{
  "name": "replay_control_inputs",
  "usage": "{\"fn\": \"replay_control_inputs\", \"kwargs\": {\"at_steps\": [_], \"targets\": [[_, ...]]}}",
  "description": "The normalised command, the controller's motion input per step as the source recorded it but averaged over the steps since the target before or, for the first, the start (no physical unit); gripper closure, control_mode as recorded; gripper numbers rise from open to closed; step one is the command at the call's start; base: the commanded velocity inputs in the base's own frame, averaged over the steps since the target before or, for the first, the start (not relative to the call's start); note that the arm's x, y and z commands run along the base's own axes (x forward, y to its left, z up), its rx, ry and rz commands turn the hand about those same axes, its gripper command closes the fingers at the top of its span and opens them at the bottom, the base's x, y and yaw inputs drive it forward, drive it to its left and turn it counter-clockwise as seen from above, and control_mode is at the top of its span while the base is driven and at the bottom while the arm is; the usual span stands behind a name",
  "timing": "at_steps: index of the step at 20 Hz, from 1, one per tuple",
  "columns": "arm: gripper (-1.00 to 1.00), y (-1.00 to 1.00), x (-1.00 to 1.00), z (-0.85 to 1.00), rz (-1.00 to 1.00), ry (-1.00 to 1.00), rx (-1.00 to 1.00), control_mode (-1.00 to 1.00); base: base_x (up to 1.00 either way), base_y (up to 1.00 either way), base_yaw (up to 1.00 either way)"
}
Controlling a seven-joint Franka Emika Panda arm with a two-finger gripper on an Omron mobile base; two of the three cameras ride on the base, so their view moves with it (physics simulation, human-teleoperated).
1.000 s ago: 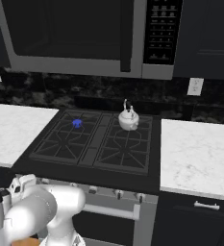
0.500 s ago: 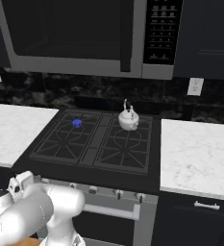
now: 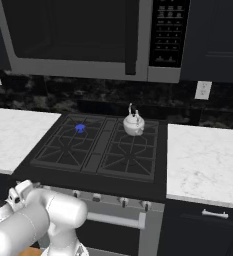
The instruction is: Turn off the rear left burner of the stove.
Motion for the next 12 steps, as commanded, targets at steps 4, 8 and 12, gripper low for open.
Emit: {"fn": "replay_control_inputs", "kwargs": {"at_steps": [4,8,12], "targets": [[-1.0,0.0,-0.1,-0.26,0.04,-0.15,0.01,-1.0,0.0,0.0,0.0],[-1.0,0.0,0.0,0.0,0.0,0.0,0.0,-1.0,0.0,0.0,0.0],[-1.0,-0.1,0.0,0.0,0.0,0.0,0.07,-1.0,0.0,0.0,0.0]]}}
